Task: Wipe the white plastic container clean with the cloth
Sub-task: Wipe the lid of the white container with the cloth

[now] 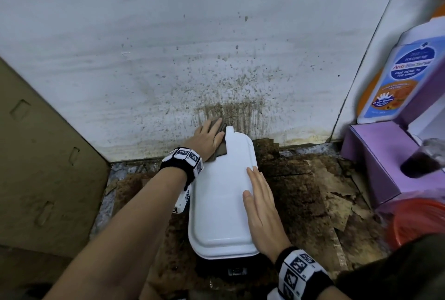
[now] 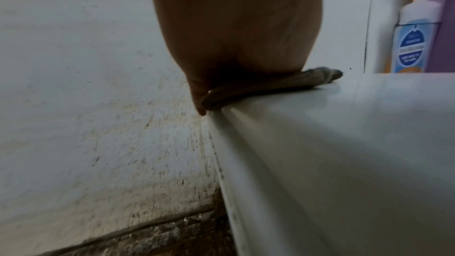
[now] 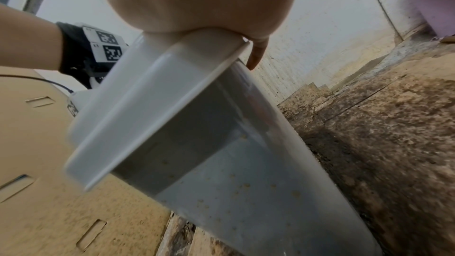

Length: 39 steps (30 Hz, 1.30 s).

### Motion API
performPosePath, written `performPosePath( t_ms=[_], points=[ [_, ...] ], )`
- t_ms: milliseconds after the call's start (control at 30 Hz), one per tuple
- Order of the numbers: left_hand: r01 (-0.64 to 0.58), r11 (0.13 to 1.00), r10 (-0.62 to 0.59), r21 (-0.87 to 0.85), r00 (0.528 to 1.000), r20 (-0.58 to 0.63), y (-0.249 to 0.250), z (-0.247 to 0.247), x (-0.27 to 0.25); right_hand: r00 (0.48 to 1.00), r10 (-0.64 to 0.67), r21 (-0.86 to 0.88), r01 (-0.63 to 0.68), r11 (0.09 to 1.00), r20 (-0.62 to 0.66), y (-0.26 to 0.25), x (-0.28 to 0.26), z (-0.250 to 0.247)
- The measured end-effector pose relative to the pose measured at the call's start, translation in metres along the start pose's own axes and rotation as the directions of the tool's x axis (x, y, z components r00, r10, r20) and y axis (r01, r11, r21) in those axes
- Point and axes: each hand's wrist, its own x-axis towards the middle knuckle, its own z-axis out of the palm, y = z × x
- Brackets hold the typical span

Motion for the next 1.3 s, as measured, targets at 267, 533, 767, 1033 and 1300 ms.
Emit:
performPosePath(
  t_ms=[267,533,767,1033,1300],
  points=[
    [-0.155,0.987,0.158,0.033,0.981,-0.112,-0.02,0.025,-0.016,1.0,-0.005,0.01,0.005,1.0,-0.013,0.001,-0.001,-0.001],
    [-0.093,0.995,0.099,0.046,0.984,-0.151,-0.007,0.054,-0.08,1.0,-0.001,0.023,0.001,1.0,-0.017,0.001,-0.001,0.001],
    [-0.122,0.993,0.121,0.0,0.985,-0.121,0.0,0.064,-0.124,1.0,-0.003,0.026,0.004,1.0,-0.021,0.001,-0.002,0.001],
    [-0.135,0.977,0.163,0.168,0.973,-0.165,-0.001,0.079,-0.161,1.0,0.0,0.018,0.0,1.0,-0.011,0.0,-0.002,0.0],
    [0.007,1.0,-0.007,-0.002,0.949,-0.317,0.014,0.058,-0.167,1.0,0.006,0.026,-0.006,1.0,-0.017,-0.002,-0.002,0.001]
  ],
)
